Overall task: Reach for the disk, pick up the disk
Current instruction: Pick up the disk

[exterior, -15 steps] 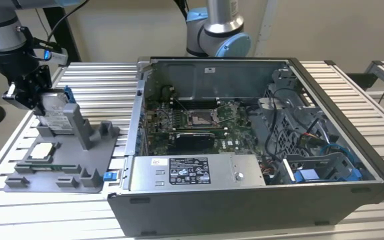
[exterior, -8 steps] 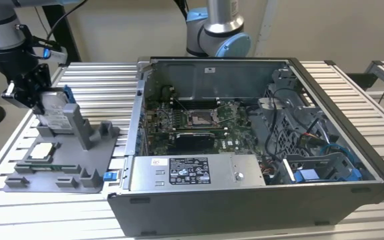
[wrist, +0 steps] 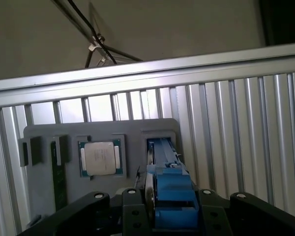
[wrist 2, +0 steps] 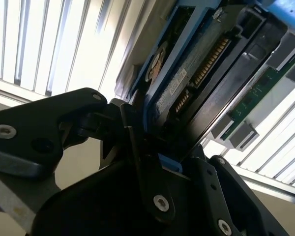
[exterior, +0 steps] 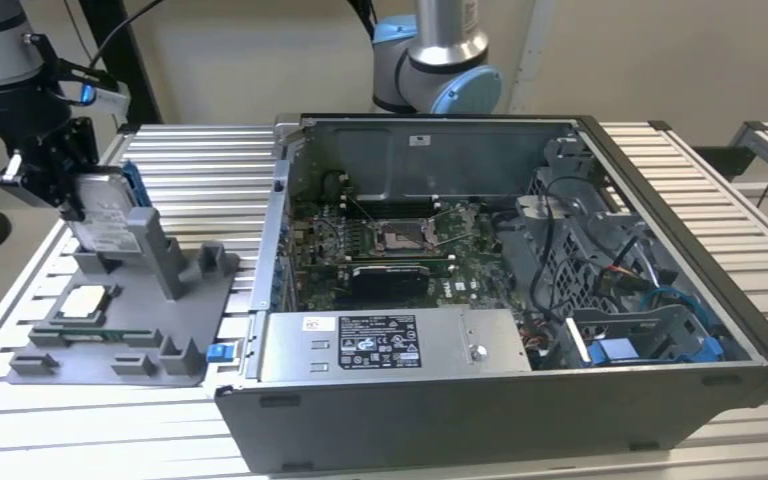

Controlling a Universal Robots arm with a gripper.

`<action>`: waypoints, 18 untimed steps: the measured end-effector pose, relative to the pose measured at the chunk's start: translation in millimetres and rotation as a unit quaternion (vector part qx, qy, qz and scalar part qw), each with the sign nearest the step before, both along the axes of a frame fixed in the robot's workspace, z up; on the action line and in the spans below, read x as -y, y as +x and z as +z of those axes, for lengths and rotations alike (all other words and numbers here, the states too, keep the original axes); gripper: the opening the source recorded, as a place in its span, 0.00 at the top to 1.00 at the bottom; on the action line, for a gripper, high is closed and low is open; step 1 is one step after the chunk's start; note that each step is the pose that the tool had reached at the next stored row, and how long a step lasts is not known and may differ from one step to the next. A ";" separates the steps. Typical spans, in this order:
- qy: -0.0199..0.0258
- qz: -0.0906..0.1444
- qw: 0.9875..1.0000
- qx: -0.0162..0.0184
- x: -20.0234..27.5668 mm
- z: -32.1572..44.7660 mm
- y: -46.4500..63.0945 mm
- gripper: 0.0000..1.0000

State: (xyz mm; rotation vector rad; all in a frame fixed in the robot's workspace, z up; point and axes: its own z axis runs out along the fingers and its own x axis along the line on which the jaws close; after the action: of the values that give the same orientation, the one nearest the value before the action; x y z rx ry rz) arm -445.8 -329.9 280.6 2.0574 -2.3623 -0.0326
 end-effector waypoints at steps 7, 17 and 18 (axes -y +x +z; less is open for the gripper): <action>0.000 0.000 1.000 0.000 0.0 15.2 0.0 1.00; 0.000 0.000 1.000 0.000 0.0 34.6 0.0 1.00; 0.000 0.000 1.000 0.000 0.0 36.1 0.0 1.00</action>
State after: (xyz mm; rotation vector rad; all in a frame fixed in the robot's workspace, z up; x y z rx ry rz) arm -445.8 -329.9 316.7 2.0574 -2.3623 -0.0326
